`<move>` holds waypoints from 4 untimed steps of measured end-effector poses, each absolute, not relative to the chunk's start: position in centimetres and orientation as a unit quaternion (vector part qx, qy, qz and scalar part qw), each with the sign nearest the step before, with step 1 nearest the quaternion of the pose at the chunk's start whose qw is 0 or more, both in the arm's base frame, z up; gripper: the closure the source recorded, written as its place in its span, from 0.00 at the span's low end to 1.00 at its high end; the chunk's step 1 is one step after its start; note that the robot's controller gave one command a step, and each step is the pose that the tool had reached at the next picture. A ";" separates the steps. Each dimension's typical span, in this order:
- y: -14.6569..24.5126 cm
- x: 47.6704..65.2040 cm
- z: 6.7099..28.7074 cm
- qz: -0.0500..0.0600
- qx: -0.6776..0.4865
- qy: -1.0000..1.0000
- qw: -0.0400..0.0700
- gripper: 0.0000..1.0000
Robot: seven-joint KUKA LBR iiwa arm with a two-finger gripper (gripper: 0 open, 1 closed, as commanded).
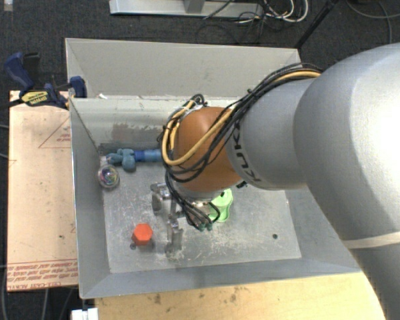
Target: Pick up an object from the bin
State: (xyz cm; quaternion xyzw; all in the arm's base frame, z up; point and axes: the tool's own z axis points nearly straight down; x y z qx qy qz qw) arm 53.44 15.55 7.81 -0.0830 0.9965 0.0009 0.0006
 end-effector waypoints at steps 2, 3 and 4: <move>20.0 49.0 7.0 0.001 -0.149 0.989 0.000 1.00; 22.4 49.4 19.8 0.002 -0.151 0.988 0.005 1.00; 25.0 48.0 34.6 0.002 -0.140 0.990 0.006 1.00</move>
Offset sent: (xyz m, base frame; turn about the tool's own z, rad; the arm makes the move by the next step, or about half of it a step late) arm -0.0442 0.0438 -0.0081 -0.1356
